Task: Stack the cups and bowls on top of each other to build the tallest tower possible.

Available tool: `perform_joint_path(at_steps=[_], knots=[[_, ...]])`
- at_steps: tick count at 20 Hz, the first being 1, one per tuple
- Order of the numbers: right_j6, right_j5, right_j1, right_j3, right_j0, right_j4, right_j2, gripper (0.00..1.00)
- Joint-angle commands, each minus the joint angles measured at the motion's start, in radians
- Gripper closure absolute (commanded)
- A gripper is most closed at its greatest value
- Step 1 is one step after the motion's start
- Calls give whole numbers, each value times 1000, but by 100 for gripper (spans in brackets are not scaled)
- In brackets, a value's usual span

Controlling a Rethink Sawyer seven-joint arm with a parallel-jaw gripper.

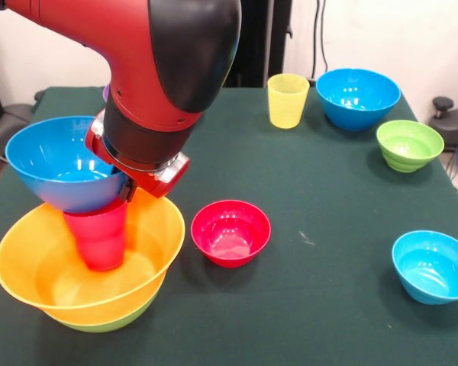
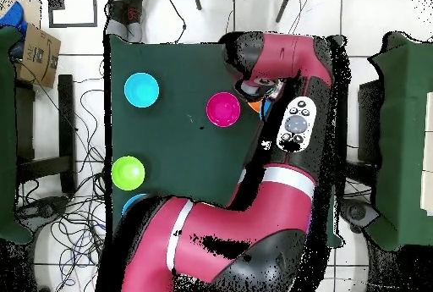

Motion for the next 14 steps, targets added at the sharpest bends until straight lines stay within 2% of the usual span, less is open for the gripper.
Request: perform_joint_path(at_steps=[1,9,14], knots=[[93,30,25,16,13,23,73,100],[47,192,52,-136,-1,36,64,100],[23,340,89,-292,-7,43,50,100]])
